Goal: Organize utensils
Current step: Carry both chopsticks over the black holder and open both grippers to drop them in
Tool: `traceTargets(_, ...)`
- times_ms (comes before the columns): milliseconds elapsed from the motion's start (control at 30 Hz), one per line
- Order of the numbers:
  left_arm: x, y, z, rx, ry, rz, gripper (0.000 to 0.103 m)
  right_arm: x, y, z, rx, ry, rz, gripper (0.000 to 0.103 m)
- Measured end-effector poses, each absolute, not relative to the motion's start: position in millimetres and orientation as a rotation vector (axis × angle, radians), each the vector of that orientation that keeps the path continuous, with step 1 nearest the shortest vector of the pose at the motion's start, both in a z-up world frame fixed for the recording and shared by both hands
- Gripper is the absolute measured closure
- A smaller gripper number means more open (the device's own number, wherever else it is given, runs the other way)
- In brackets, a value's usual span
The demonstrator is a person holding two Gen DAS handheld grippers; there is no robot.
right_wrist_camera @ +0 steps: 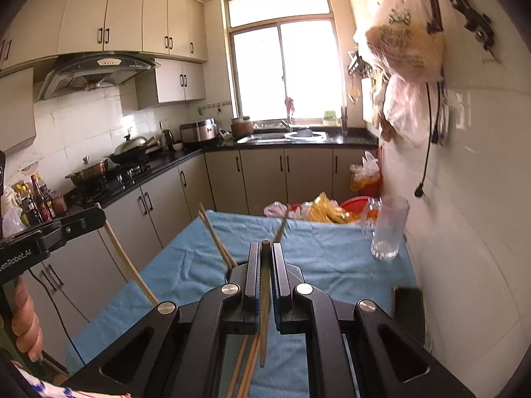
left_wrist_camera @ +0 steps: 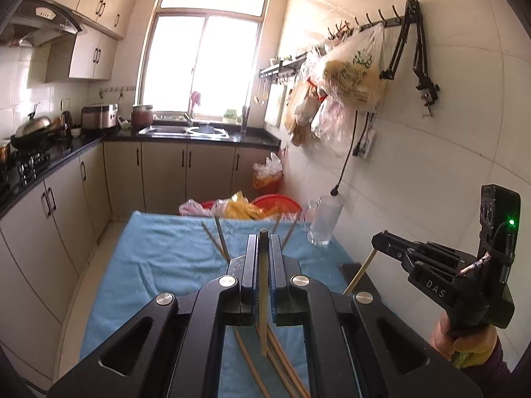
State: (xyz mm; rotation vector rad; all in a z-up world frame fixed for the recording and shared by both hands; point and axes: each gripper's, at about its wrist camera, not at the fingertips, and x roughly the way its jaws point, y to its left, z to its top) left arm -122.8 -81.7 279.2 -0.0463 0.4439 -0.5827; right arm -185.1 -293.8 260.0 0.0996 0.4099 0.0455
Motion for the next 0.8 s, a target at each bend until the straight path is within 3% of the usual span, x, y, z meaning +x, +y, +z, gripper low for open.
traceTargets(400, -43, -116, 327, -0.077, 0.398, -0.521, 0.098, -111, -298, 311, 0.151, 0.323, 0.046, 0.097)
traceTargets(800, 23, -168, 244, -0.013, 0.61, -0.502, 0.098, -43, -317, 225, 0.261, 0.518, 0.022, 0.097)
